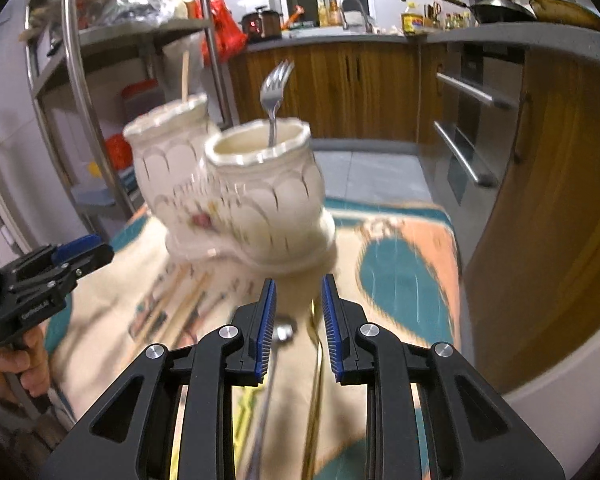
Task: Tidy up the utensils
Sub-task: 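Grasp another chopstick with the left tool while the right tool grasps the gold fork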
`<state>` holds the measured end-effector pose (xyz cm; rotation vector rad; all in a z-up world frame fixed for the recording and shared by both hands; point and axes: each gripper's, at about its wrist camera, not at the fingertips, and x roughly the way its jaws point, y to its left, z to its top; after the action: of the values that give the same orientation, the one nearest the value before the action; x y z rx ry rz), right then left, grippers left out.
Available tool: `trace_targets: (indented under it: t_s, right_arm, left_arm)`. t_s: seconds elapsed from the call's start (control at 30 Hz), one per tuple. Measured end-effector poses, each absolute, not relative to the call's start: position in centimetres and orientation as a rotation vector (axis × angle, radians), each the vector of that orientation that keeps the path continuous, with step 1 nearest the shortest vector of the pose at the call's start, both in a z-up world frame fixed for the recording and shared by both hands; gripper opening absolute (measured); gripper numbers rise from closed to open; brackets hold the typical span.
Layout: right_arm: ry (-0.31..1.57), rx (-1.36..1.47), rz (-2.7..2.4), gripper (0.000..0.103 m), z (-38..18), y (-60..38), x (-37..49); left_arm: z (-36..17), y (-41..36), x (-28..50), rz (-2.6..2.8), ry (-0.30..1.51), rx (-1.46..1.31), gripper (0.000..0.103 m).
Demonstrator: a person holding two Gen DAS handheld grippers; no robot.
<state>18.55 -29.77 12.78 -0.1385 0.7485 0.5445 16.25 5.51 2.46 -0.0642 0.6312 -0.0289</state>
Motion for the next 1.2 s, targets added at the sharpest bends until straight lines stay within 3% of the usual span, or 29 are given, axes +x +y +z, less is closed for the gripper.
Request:
trace_targets:
  t_s: [0.4, 0.83, 1.2]
  right_arm:
    - [0.914, -0.242, 0.529, 0.02, 8.5, -30.4, 18.4]
    - [0.935, -0.307, 0.529, 0.016, 8.3, -29.6, 18.2]
    - [1.252, -0.53, 0.523, 0.016, 9.2, -26.1, 21.5]
  left_arm:
    - [-1.2, 2.0, 16.6, -0.118, 0.816, 0.047, 0.041]
    - [-1.7, 1.3, 17.1, -0.136, 0.869, 0.096, 0.037]
    - [-0.4, 1.4, 20.2, -0.213, 1.134, 0.153, 0.031]
